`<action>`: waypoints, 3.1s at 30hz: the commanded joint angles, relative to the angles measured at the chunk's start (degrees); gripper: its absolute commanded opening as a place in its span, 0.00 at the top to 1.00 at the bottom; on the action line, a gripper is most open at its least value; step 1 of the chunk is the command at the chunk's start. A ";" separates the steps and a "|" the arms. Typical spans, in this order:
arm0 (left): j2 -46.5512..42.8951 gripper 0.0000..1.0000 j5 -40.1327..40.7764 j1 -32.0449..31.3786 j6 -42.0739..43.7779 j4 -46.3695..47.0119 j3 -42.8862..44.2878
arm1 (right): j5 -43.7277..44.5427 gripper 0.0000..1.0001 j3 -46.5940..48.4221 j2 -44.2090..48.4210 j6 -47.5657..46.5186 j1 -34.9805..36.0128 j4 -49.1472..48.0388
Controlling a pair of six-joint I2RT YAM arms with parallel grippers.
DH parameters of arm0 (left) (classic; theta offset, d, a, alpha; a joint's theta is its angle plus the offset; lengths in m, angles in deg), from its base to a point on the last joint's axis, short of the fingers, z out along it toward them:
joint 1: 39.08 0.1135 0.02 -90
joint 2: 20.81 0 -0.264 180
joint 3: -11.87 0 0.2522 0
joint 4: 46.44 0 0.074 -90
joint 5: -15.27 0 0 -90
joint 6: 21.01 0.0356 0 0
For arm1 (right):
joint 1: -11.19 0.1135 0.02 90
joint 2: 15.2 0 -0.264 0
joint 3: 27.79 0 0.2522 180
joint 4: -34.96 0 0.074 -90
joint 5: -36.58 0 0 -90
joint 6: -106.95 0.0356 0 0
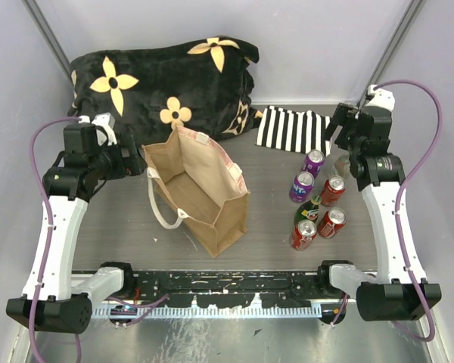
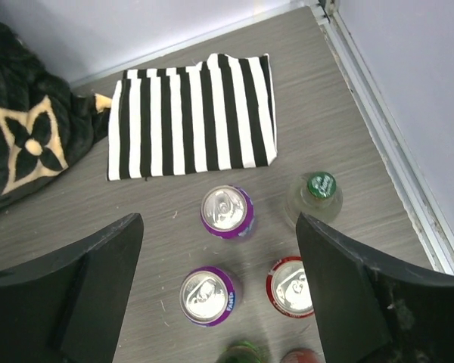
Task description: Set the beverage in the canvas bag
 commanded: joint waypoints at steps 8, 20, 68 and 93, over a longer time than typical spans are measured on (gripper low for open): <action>2.34 0.02 -18.35 0.60 -19.35 -11.24 2.55 | -15.47 0.26 19.62 -13.61 -3.28 14.79 7.73; 1.10 0.02 -25.76 -0.74 -37.17 -12.03 -0.17 | -18.59 0.25 26.64 -27.19 -4.06 32.87 7.81; 18.96 1.00 -5.10 -9.94 3.78 -24.96 15.23 | 9.89 0.99 17.19 -17.21 8.75 44.32 24.56; 23.31 0.98 0.76 -19.88 -2.16 -11.03 10.14 | 16.65 0.95 -0.13 -11.17 10.71 42.28 13.89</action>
